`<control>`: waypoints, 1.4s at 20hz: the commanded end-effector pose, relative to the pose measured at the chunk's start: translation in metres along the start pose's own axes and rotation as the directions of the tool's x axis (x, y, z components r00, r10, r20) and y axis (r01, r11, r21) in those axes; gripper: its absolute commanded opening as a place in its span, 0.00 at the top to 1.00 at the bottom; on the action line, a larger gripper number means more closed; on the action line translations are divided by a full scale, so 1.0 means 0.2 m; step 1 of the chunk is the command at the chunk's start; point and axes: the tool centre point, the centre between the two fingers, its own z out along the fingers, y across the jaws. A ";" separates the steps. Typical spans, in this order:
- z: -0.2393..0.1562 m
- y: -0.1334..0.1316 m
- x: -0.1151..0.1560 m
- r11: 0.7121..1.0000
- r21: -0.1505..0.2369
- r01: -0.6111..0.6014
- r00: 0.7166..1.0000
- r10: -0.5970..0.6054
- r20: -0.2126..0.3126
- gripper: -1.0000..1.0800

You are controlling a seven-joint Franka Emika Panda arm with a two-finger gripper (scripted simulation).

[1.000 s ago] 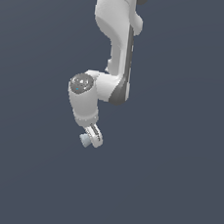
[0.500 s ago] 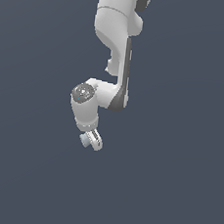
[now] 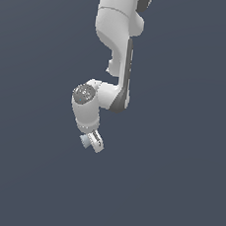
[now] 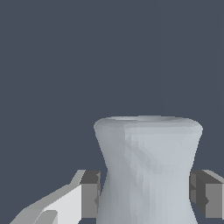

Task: Pick up the object and move it to a goal position.

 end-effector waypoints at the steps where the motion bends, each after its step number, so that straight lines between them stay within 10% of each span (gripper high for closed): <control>1: 0.00 0.00 0.00 1.000 0.000 -0.001 1.000 0.001 0.000 1.00; 28: -0.30 0.37 -0.38 1.000 0.001 0.000 1.000 0.000 0.001 1.00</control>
